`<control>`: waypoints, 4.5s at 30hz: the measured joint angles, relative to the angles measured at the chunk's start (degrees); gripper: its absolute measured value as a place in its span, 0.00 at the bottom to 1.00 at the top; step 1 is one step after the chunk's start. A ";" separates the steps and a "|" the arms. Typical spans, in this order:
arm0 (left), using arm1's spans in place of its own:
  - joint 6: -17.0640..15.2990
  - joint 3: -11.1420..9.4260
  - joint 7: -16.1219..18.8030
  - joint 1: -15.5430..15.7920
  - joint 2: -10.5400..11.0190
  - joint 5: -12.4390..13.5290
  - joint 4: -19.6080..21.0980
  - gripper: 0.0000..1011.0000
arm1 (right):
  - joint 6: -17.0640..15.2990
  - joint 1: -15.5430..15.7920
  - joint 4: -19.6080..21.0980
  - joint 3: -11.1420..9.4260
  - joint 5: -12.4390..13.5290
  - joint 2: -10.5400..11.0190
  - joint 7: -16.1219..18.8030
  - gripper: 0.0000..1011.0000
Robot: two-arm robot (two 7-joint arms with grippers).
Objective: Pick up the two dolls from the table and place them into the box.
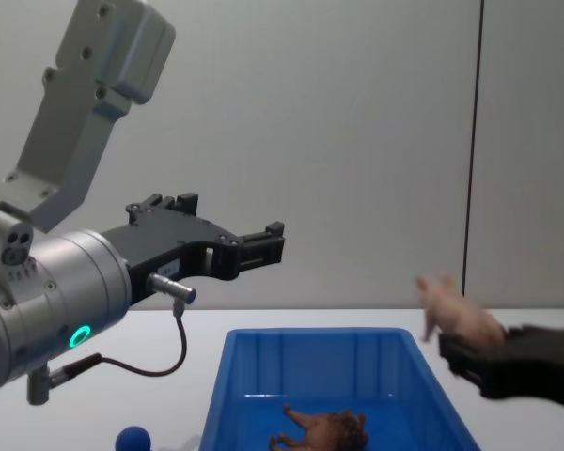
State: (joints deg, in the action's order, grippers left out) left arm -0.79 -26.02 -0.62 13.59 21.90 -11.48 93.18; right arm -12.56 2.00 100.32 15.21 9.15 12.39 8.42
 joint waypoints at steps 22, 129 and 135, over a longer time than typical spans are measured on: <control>0.00 0.00 0.00 0.00 0.00 0.00 0.00 0.99 | -0.96 -4.61 -2.11 1.14 -0.28 -2.97 4.49 0.89; -19.23 4.11 -6.17 -5.76 5.84 -11.82 -2.93 0.50 | -2.17 1.08 1.66 -1.99 0.89 0.31 -9.18 0.99; -18.96 4.11 -6.19 -5.91 5.80 -11.54 -3.02 0.30 | -2.17 1.07 1.66 -1.99 0.88 0.31 -9.18 0.99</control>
State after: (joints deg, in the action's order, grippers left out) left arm -19.75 -21.91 -6.81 7.67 27.69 -23.02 90.16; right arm -14.73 3.07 101.98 13.22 10.04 12.70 -0.77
